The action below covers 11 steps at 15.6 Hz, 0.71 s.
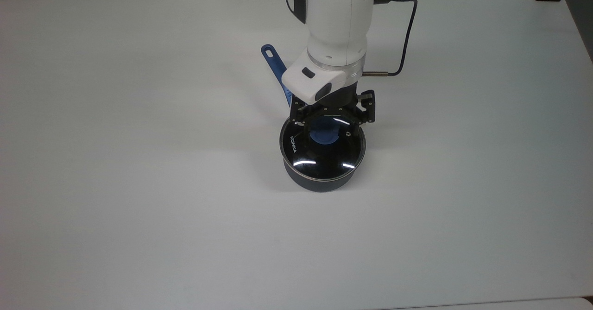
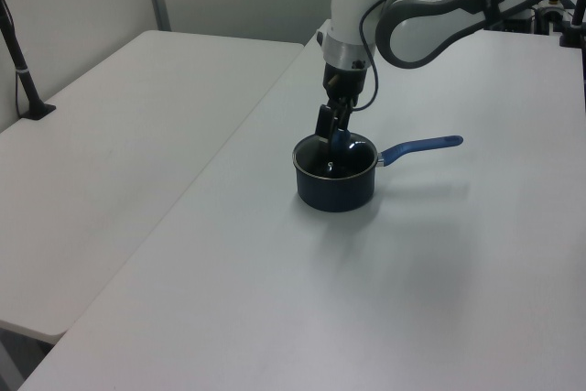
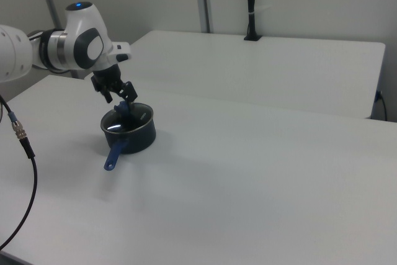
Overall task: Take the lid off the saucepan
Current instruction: 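Lower the gripper around the blue knob of the lid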
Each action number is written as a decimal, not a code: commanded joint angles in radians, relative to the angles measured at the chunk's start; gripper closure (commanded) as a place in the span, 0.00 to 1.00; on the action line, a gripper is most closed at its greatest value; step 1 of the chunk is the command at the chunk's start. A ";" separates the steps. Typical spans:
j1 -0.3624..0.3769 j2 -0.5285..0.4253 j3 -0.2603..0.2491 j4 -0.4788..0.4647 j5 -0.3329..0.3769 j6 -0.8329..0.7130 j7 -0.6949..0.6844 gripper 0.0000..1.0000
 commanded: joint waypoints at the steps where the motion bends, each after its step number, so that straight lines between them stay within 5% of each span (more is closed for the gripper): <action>1: 0.015 0.028 -0.016 0.051 -0.028 0.005 0.035 0.00; 11: 0.015 0.021 -0.015 0.051 -0.135 -0.008 0.025 0.04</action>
